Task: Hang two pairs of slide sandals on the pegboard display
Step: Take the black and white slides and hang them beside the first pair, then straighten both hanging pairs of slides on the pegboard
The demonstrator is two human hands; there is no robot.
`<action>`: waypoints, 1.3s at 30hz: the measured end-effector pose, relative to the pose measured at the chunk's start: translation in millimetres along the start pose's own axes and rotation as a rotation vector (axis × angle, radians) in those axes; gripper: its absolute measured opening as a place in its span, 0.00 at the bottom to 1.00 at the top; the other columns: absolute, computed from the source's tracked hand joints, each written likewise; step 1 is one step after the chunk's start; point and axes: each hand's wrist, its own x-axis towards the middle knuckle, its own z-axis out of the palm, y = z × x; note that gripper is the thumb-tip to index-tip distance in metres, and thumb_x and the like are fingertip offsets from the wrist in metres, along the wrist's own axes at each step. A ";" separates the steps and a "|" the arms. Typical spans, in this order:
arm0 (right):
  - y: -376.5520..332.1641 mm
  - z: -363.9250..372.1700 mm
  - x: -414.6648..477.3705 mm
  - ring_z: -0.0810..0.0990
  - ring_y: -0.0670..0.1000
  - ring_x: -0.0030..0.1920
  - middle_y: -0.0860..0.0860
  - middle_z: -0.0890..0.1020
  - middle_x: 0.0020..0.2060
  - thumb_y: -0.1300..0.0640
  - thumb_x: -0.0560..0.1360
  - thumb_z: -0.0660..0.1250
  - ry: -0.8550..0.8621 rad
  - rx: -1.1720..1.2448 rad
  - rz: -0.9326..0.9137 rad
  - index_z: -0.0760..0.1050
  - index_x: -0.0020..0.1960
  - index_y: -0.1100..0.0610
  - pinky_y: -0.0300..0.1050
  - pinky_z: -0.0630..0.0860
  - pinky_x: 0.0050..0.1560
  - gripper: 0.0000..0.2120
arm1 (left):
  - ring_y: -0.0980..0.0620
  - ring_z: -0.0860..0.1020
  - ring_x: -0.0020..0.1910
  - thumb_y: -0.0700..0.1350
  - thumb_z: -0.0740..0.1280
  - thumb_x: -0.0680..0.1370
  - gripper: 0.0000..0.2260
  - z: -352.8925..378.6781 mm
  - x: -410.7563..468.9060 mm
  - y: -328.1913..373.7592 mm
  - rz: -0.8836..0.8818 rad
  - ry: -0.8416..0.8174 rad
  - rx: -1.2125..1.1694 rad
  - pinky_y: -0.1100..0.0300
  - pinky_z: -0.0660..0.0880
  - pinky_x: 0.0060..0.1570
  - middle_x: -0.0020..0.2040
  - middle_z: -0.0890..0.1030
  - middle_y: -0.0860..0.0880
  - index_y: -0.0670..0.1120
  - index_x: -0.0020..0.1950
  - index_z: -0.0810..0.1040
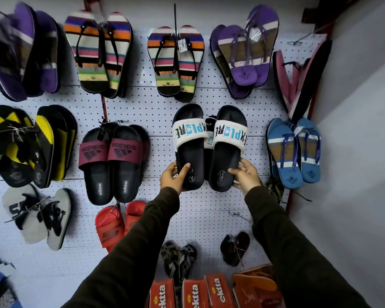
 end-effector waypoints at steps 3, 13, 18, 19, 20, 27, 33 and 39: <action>11.5 -2.2 3.5 0.76 0.62 0.69 0.56 0.77 0.70 0.73 0.77 0.61 0.005 -0.016 0.052 0.66 0.74 0.57 0.56 0.74 0.57 0.28 | 0.42 0.81 0.50 0.48 0.72 0.74 0.05 1.2 3.7 -8.4 -0.088 -0.011 -0.032 0.41 0.82 0.41 0.54 0.83 0.40 0.49 0.47 0.78; 45.6 -0.9 8.6 0.70 0.52 0.71 0.55 0.64 0.78 0.62 0.81 0.62 0.047 -0.174 -0.120 0.57 0.79 0.54 0.54 0.68 0.72 0.29 | 0.49 0.79 0.55 0.50 0.70 0.75 0.26 4.0 12.2 -48.8 0.015 0.036 0.155 0.60 0.79 0.57 0.71 0.73 0.43 0.44 0.70 0.69; 48.2 3.4 14.6 0.50 0.45 0.81 0.42 0.46 0.81 0.44 0.82 0.51 0.032 -0.561 -0.594 0.49 0.81 0.45 0.49 0.55 0.78 0.28 | 0.48 0.45 0.81 0.60 0.56 0.79 0.34 16.2 18.4 -37.6 0.645 0.134 0.776 0.53 0.45 0.78 0.81 0.46 0.47 0.50 0.80 0.46; 48.0 5.1 19.4 0.48 0.46 0.82 0.40 0.44 0.81 0.43 0.82 0.49 -0.009 -0.645 -0.633 0.48 0.81 0.43 0.48 0.55 0.78 0.28 | 0.48 0.42 0.81 0.61 0.53 0.79 0.33 20.4 22.1 -33.9 0.704 0.096 0.855 0.52 0.43 0.78 0.81 0.44 0.48 0.52 0.80 0.45; 47.7 6.8 24.4 0.47 0.45 0.82 0.39 0.42 0.81 0.42 0.82 0.48 -0.039 -0.724 -0.650 0.48 0.81 0.42 0.47 0.54 0.78 0.28 | 0.47 0.40 0.81 0.62 0.51 0.79 0.33 24.5 26.6 -31.8 0.738 0.047 0.922 0.51 0.42 0.79 0.82 0.42 0.48 0.52 0.80 0.44; 47.7 10.4 67.1 0.42 0.50 0.82 0.43 0.41 0.82 0.42 0.83 0.45 -0.080 -1.063 -0.593 0.41 0.81 0.42 0.59 0.57 0.79 0.28 | 0.46 0.38 0.80 0.59 0.49 0.80 0.31 32.1 69.3 -34.4 0.600 -0.122 1.217 0.47 0.48 0.79 0.81 0.40 0.49 0.50 0.80 0.45; 48.7 11.8 69.6 0.44 0.50 0.82 0.42 0.43 0.82 0.41 0.82 0.47 -0.077 -1.069 -0.622 0.44 0.81 0.42 0.57 0.54 0.81 0.29 | 0.47 0.40 0.80 0.59 0.49 0.80 0.31 22.3 74.4 -28.1 0.609 -0.157 1.231 0.49 0.46 0.79 0.81 0.40 0.51 0.52 0.80 0.43; 55.3 36.8 49.9 0.48 0.54 0.82 0.49 0.53 0.82 0.45 0.83 0.49 0.091 -0.974 -0.761 0.57 0.80 0.53 0.59 0.56 0.80 0.28 | 0.50 0.45 0.81 0.55 0.50 0.81 0.29 -1.1 60.7 -23.8 0.673 -0.123 1.126 0.45 0.46 0.79 0.82 0.48 0.52 0.52 0.80 0.48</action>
